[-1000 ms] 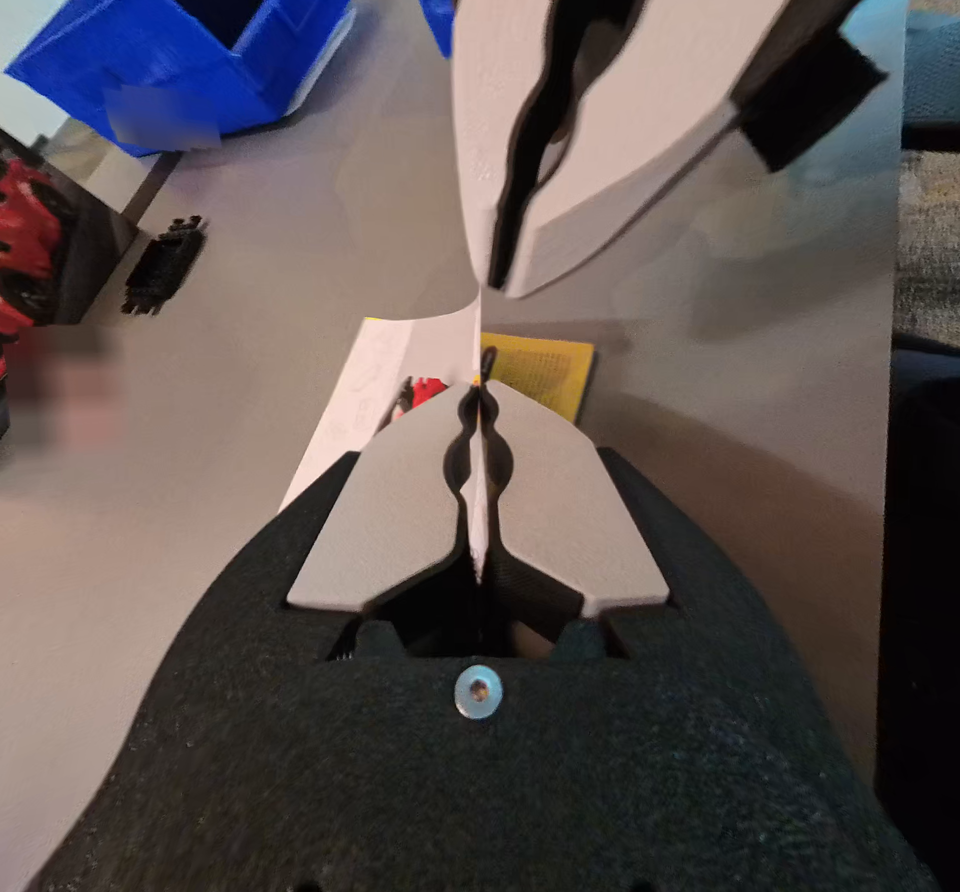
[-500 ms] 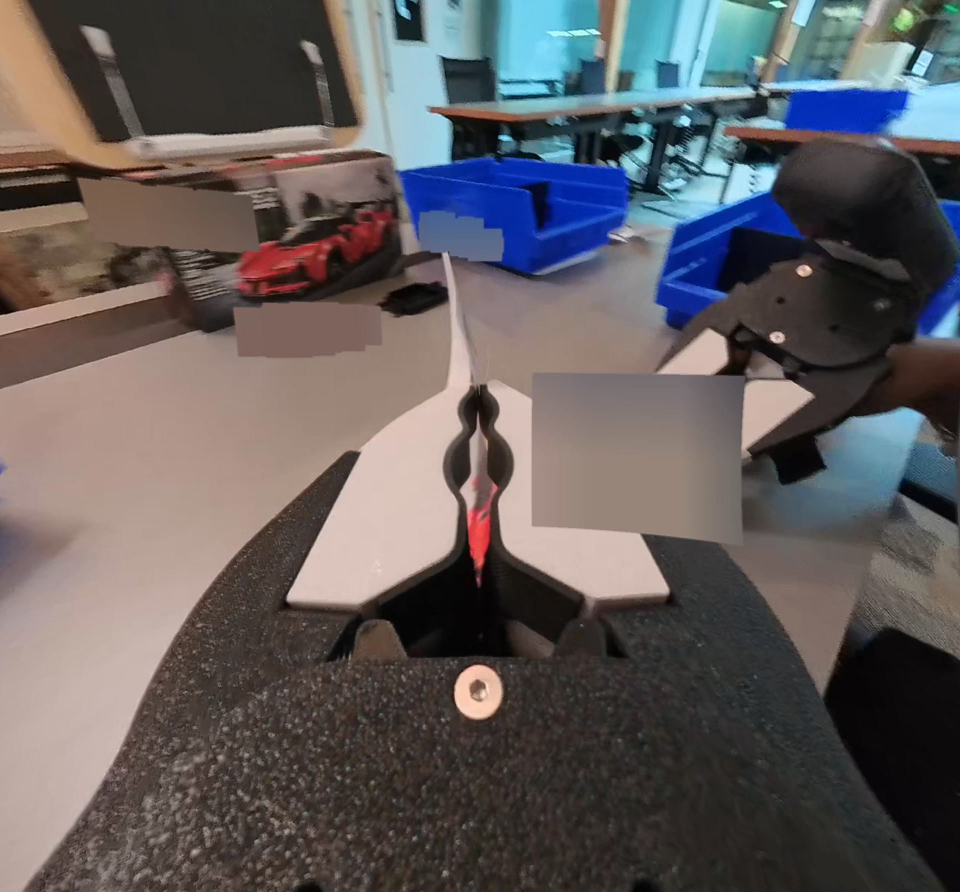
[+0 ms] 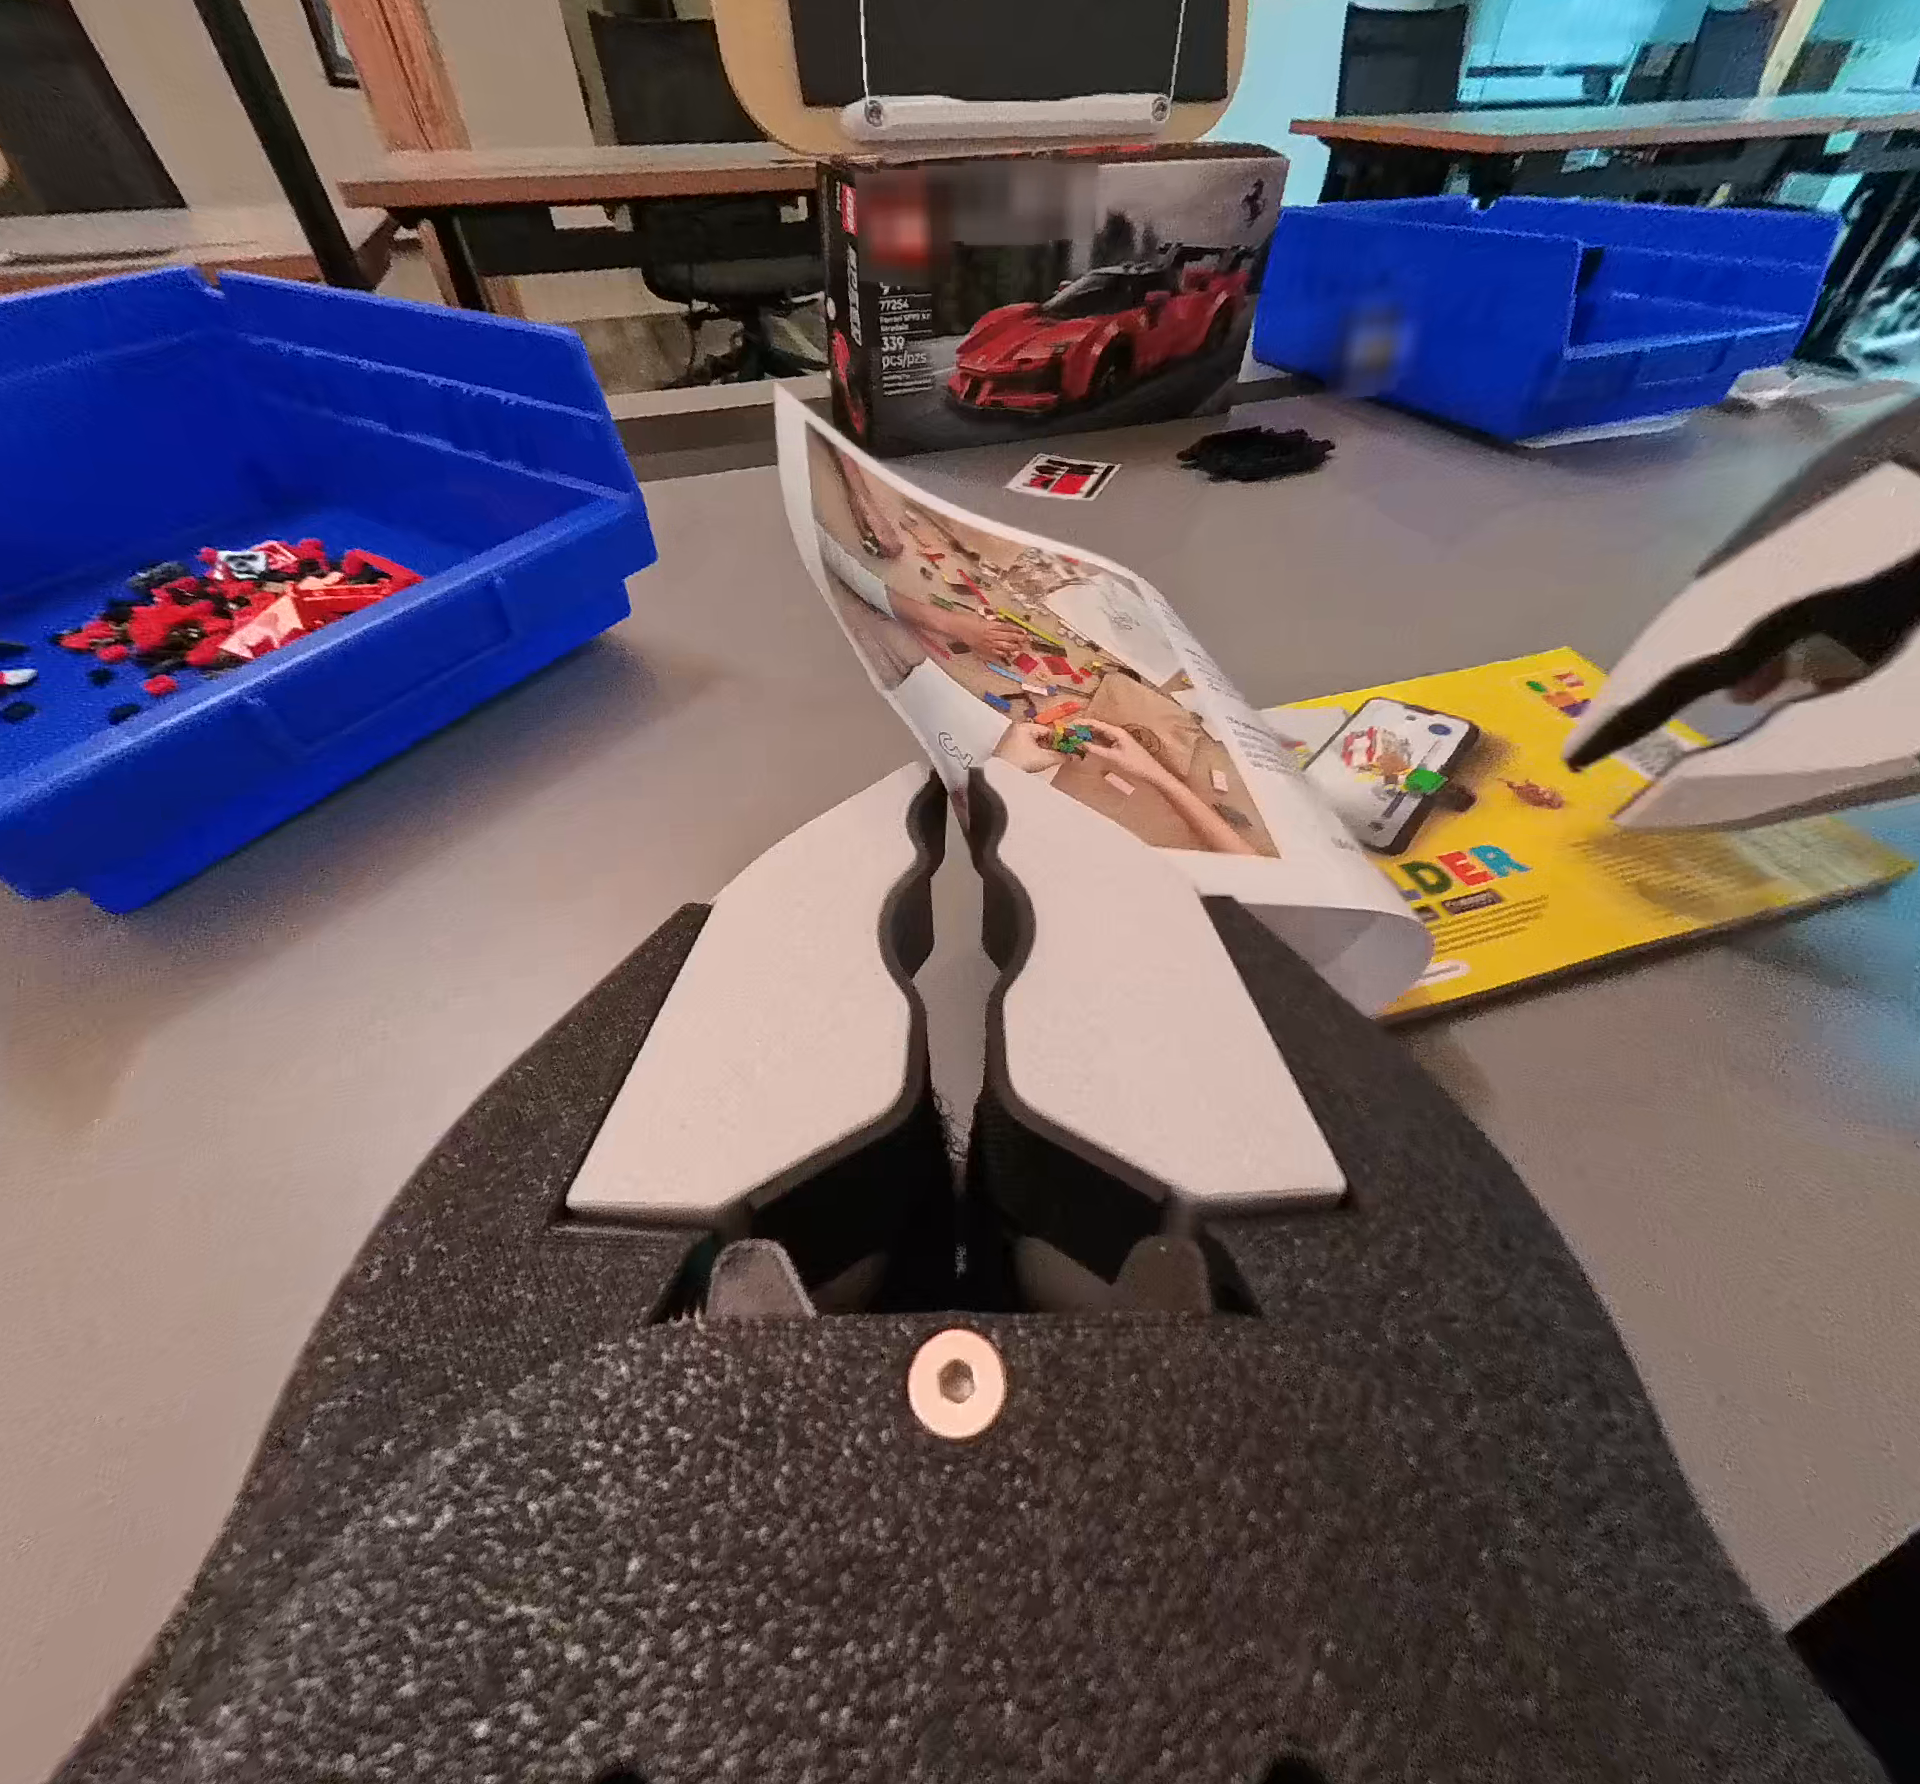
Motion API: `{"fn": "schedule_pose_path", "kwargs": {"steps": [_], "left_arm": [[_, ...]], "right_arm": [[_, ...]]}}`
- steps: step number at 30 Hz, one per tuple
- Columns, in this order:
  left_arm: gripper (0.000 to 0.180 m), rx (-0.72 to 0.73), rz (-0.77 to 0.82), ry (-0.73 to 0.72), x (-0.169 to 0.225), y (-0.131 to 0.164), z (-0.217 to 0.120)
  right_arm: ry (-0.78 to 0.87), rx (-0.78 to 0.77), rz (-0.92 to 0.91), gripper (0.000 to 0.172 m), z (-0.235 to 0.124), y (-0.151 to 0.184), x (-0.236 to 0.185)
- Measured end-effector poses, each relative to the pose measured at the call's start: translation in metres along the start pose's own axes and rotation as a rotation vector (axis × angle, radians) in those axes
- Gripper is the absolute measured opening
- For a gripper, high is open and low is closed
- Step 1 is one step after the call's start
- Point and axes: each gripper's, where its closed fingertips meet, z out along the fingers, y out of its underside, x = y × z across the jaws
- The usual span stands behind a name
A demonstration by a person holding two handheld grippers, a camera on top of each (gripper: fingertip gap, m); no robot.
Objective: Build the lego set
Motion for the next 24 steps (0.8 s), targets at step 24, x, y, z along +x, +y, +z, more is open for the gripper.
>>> {"fn": "schedule_pose_path", "kwargs": {"steps": [24], "left_arm": [[0.048,-0.244,0.193,-0.192,-0.08,0.036,-0.046]], "right_arm": [[-0.053,0.016,-0.097,0.0,0.095,-0.084,-0.013]]}}
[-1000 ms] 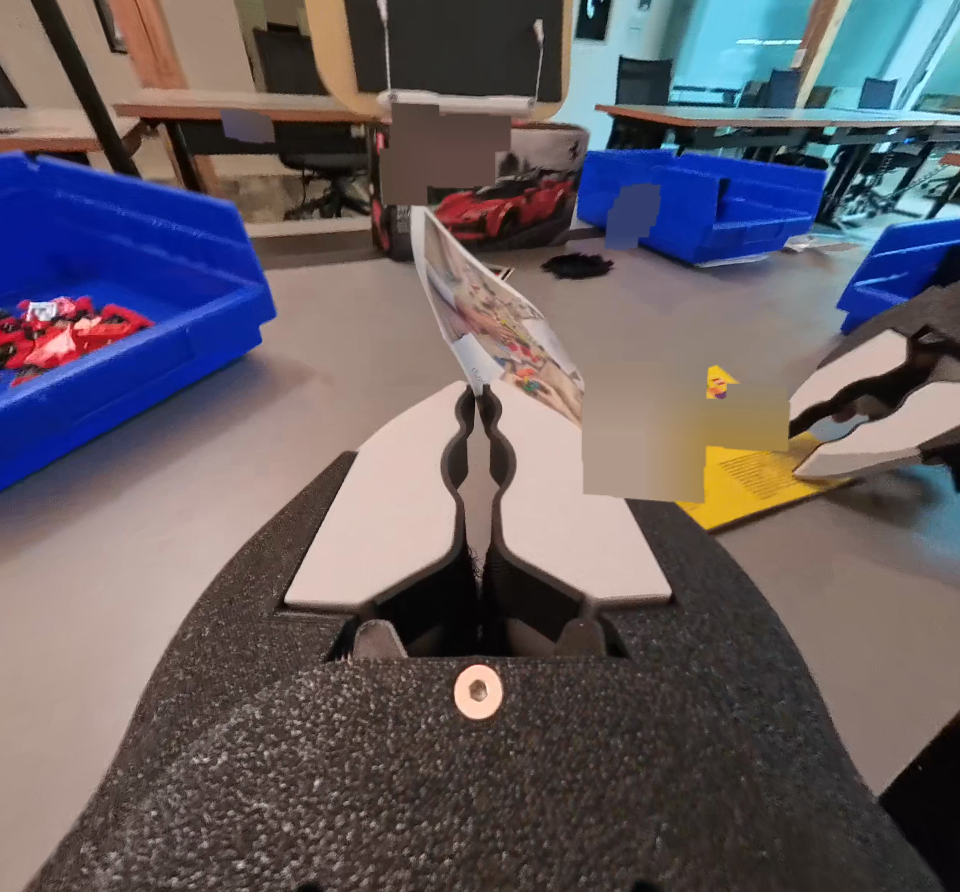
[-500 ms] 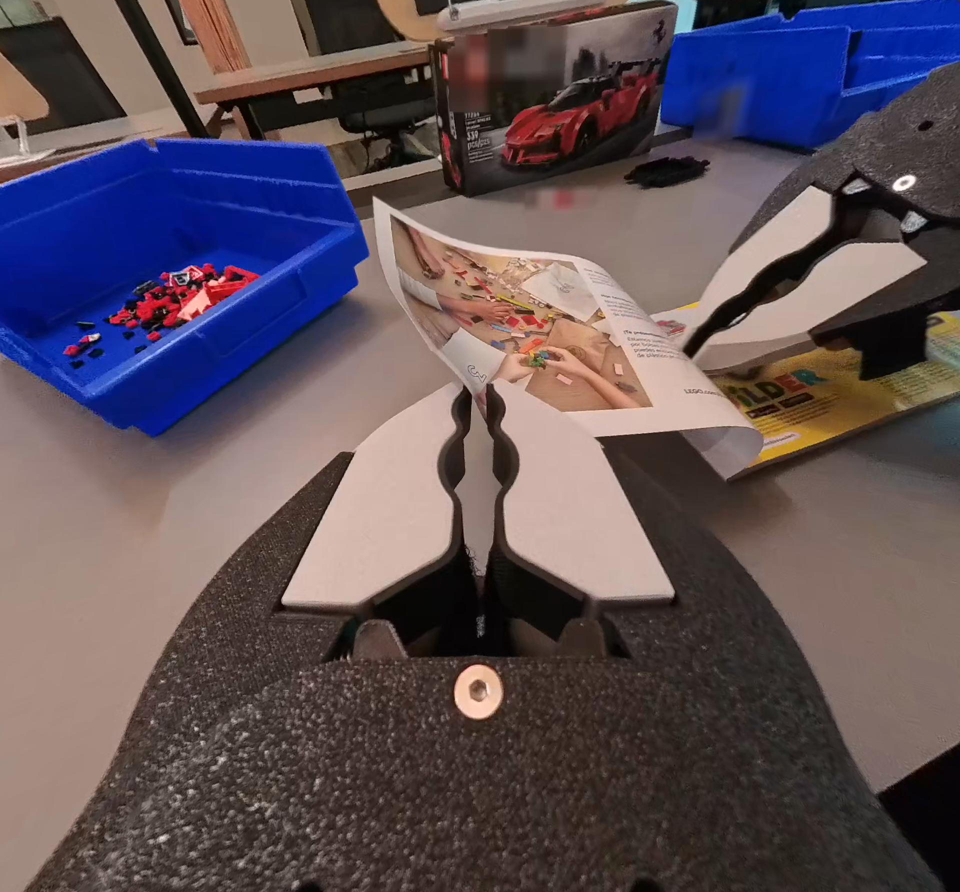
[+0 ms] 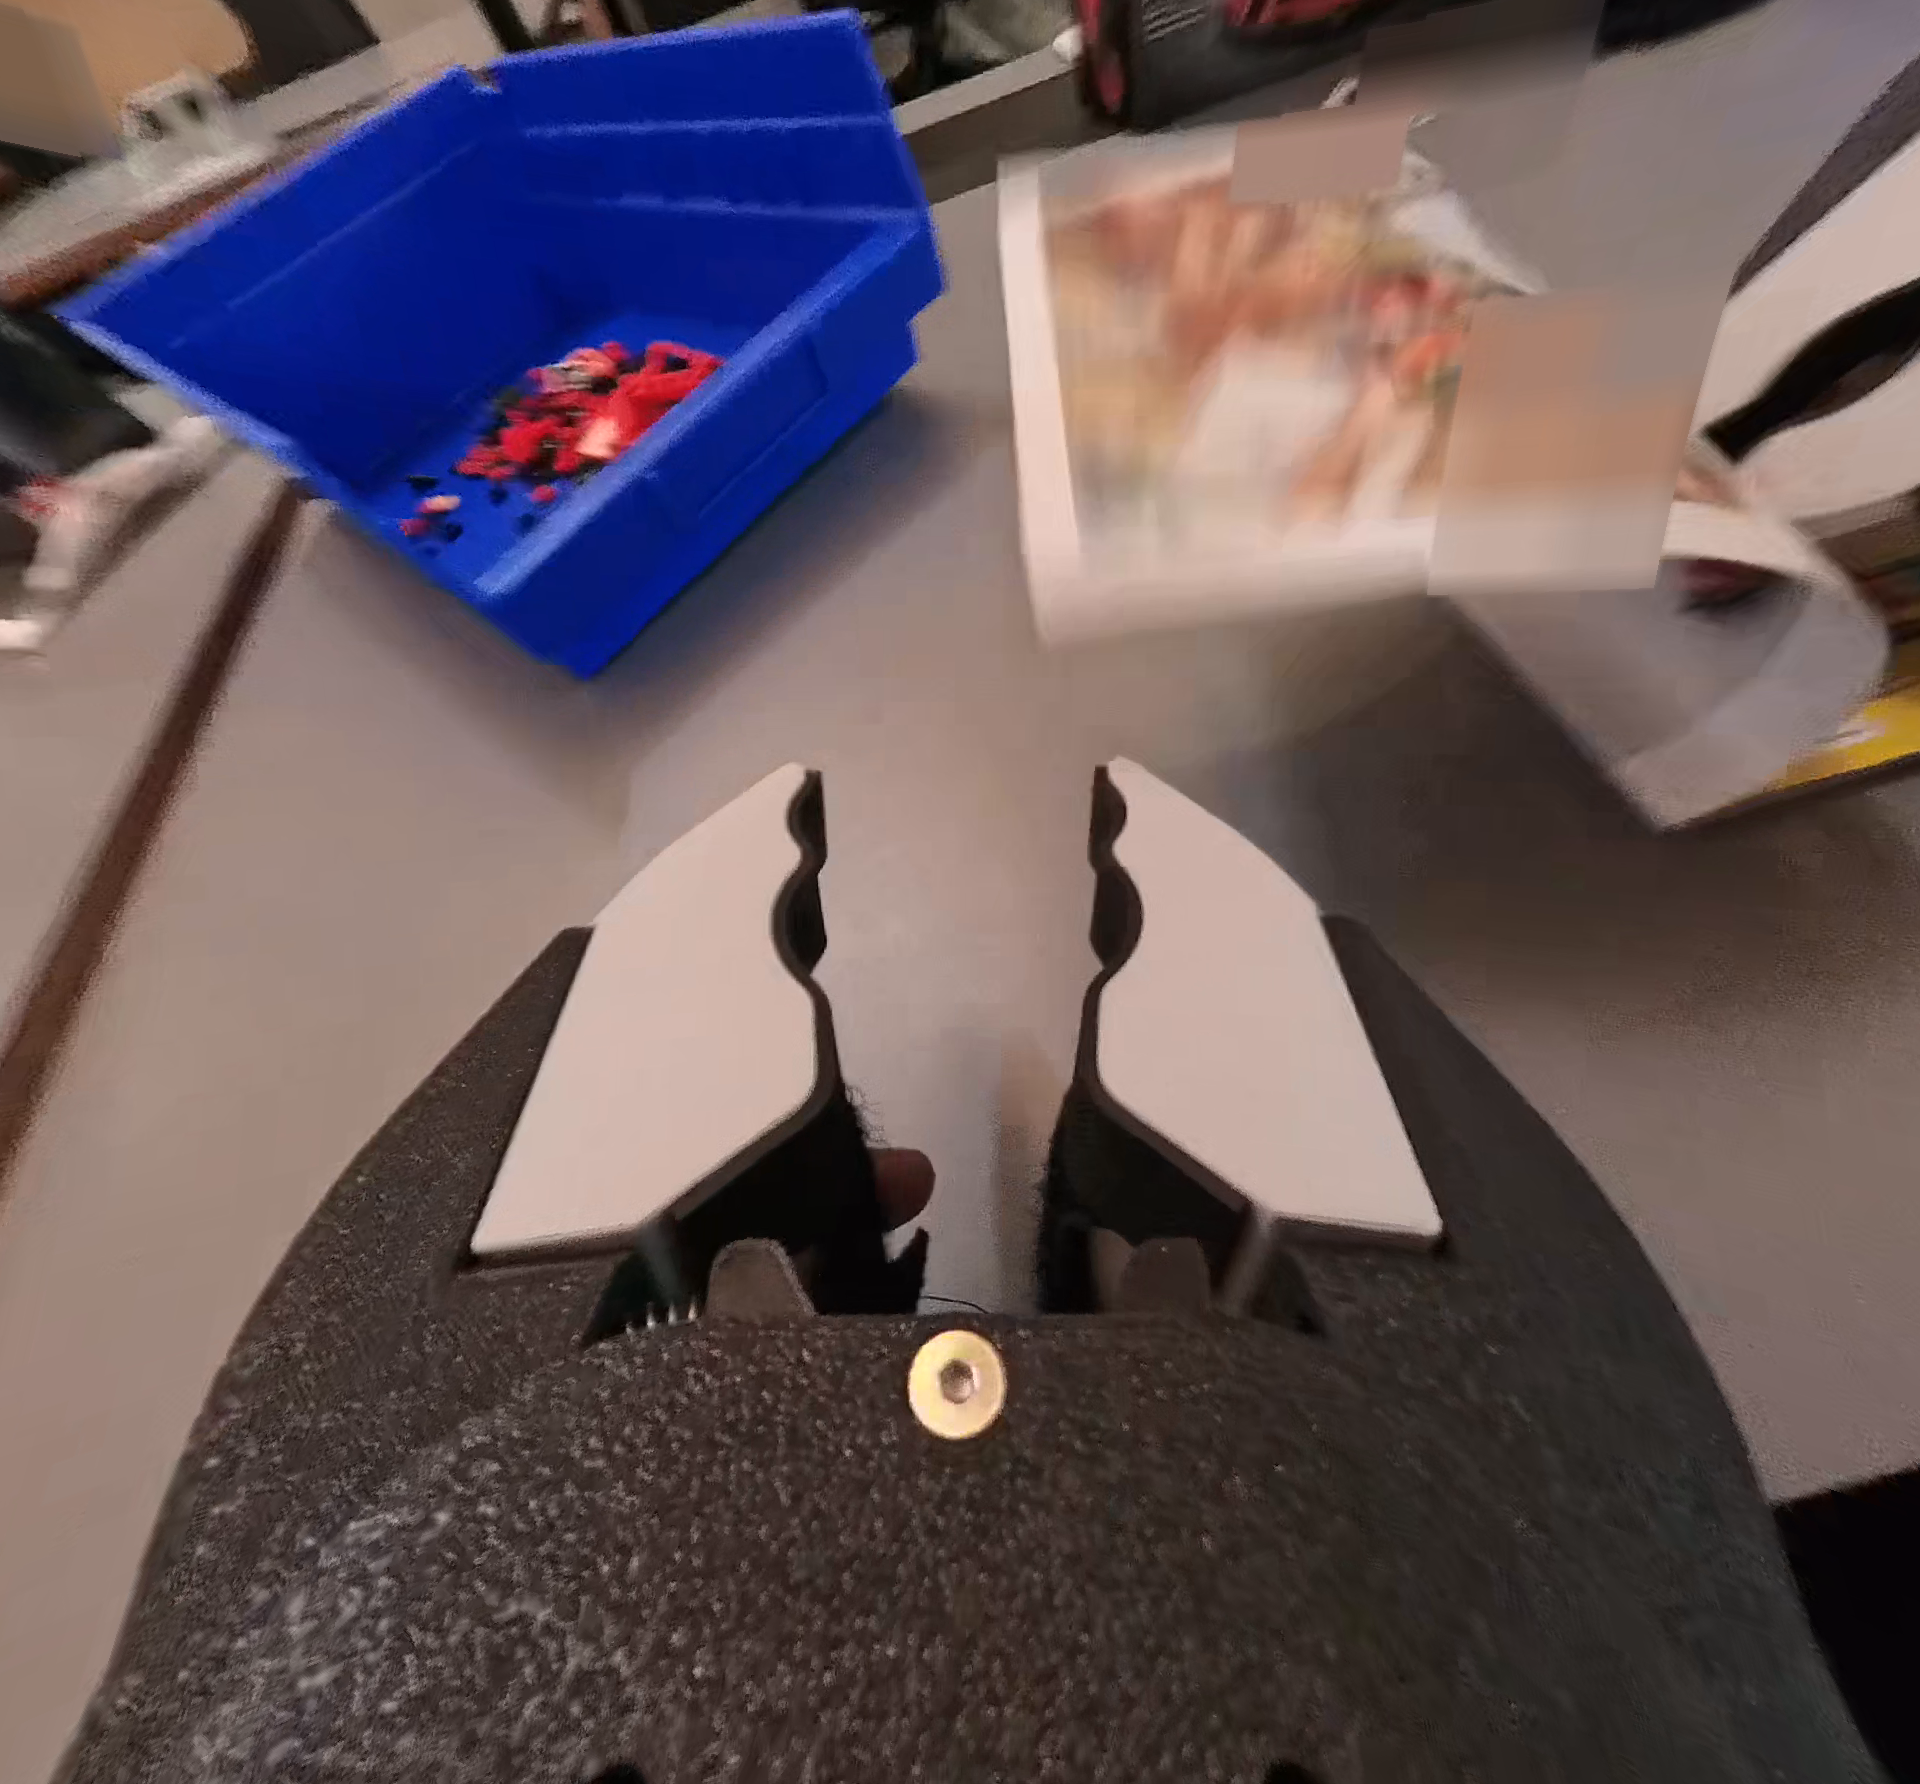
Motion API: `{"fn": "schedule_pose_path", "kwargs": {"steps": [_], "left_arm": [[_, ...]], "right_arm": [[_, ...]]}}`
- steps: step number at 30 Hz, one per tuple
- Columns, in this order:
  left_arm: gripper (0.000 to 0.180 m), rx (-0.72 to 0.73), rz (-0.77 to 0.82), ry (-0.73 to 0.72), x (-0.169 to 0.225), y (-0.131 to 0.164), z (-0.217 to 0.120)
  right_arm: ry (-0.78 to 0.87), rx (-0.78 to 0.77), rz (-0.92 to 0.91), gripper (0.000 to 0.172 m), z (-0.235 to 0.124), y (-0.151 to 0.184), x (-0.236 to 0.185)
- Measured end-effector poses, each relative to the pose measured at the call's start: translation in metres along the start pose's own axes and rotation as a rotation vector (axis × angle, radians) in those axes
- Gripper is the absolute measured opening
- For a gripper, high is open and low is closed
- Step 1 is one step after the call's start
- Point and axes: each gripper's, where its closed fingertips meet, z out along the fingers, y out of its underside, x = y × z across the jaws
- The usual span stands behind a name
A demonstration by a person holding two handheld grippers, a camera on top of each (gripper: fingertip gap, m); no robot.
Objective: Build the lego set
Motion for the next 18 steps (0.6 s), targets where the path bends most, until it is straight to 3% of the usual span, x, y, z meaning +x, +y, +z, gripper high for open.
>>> {"fn": "schedule_pose_path", "kwargs": {"steps": [4,8,12,15,18], "left_arm": [[0.039,0.063,0.205,-0.18,-0.026,-0.027,-0.022],[0.015,0.196,0.435,-0.035,0.04,-0.068,-0.045],[0.008,0.184,0.752,0.192,0.138,-0.042,-0.045],[0.007,0.17,1.039,0.135,0.175,-0.038,-0.032],[0.002,0.068,1.124,0.05,0.174,-0.035,-0.002]], "right_arm": [[-0.001,-0.193,-0.052,0.0,0.0,0.001,0.0],[-0.032,-0.334,-0.062,0.0,0.001,0.001,-0.001],[-0.08,-0.378,-0.018,0.0,0.003,0.0,-0.001],[-0.079,-0.434,-0.047,0.0,0.003,0.0,-0.002],[-0.085,-0.473,-0.072,0.0,0.003,0.001,-0.002]]}}
